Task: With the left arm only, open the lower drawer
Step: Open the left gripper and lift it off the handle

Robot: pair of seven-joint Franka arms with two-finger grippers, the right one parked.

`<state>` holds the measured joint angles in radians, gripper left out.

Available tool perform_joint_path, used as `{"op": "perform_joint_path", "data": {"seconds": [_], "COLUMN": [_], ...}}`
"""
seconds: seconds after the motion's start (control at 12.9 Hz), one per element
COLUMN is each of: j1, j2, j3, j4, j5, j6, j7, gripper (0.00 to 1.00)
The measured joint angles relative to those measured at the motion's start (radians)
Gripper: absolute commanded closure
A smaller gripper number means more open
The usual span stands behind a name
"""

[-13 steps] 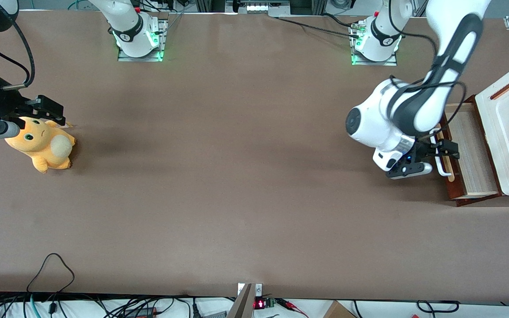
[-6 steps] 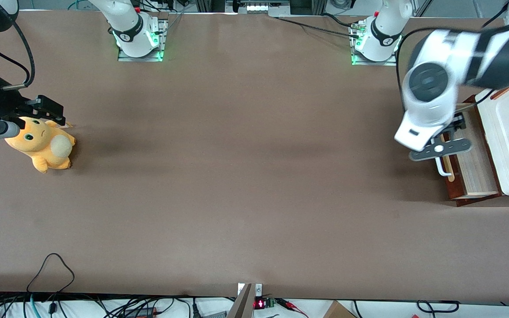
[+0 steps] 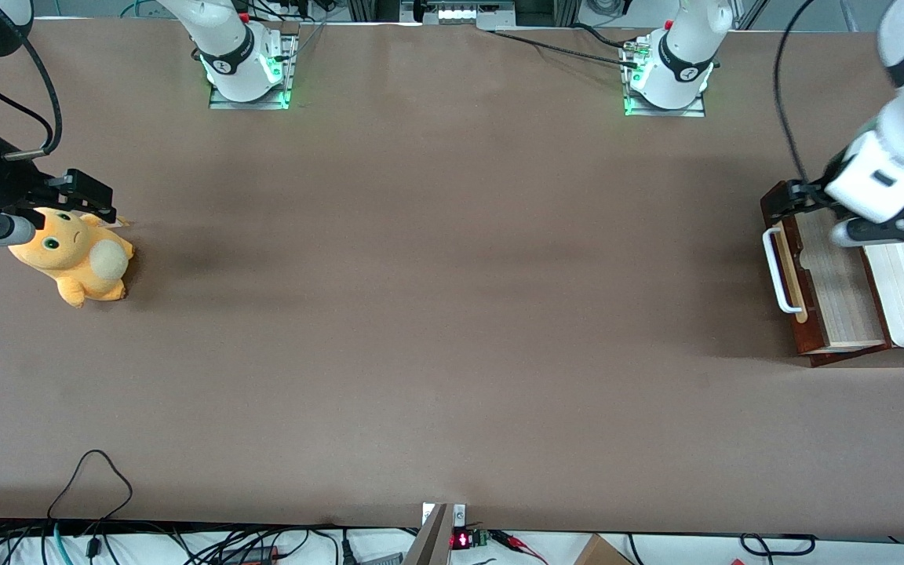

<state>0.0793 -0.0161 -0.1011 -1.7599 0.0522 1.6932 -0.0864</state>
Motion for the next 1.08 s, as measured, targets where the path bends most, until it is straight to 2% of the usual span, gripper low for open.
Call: {"op": "perform_joint_path", "data": {"seconds": [0.23,1.08], "j1": [-0.006,-0.015], "j2": [-0.008,-0.012], "j3": [0.023,0.023], "j4": [0.000,0.024], "j5": [-0.035,-0.039], "j6": [0.000,0.000], "j7": [0.031,0.031], "gripper": [0.00,0.00]}}
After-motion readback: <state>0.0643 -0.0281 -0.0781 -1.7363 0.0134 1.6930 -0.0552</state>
